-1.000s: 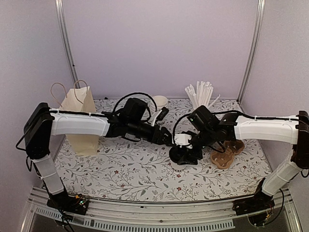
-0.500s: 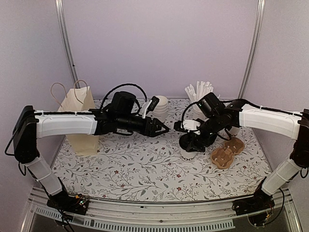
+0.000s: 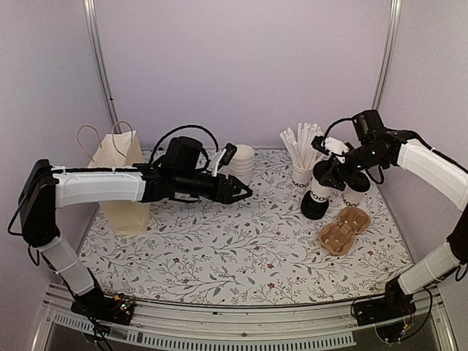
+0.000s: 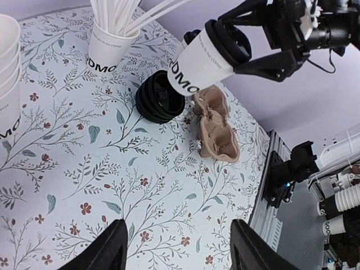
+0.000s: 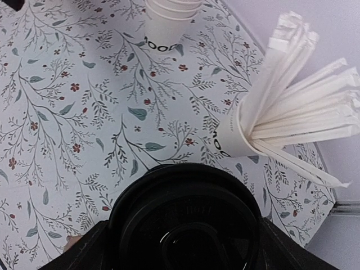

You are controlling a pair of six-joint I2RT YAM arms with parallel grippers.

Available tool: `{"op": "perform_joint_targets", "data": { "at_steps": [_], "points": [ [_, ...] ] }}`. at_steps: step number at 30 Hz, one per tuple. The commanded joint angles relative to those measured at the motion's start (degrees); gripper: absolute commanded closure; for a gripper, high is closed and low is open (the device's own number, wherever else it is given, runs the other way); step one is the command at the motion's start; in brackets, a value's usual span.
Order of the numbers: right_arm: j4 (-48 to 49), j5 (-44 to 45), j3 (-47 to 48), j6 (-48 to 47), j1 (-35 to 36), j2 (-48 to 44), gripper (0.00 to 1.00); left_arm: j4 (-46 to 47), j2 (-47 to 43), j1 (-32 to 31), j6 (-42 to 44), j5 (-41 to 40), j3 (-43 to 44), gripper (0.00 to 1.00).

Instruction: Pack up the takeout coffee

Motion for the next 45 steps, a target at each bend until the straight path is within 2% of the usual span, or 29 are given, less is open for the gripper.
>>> {"op": "perform_joint_targets", "data": {
  "at_steps": [1, 9, 17, 31, 34, 40, 45],
  "points": [
    [0.3, -3.72, 3.35, -0.98, -7.01, -0.73, 0.23, 1.12, -0.35, 0.95, 0.77, 0.92, -0.22, 0.36],
    [5.37, -3.21, 3.67, -0.82, -13.5, 3.49, 0.23, 1.43, 0.04, 1.13, 0.49, 1.57, -0.86, 0.36],
    [10.42, -2.43, 3.87, 0.44, -13.84, 9.44, 0.23, 1.0, -0.66, 1.87, 0.96, 1.44, -1.45, 0.36],
    [12.24, -0.95, 4.74, 1.49, -13.81, 18.17, 0.21, -0.45, -1.71, 2.9, 2.51, 1.77, -1.48, 0.35],
    [12.23, -0.95, 4.54, 1.79, -13.77, 18.71, 0.17, -3.77, -2.3, 3.46, 4.5, 0.84, -0.22, 0.35],
    [12.15, -1.7, 3.74, 2.51, -13.78, 16.99, 0.03, -7.09, -4.08, 4.75, 6.89, -0.32, 1.0, 0.35],
    [11.05, -2.7, 4.04, 3.45, -13.79, 14.12, 0.01, -9.33, -5.23, 5.47, 8.41, -0.84, 2.23, 0.35]
  ]
}}
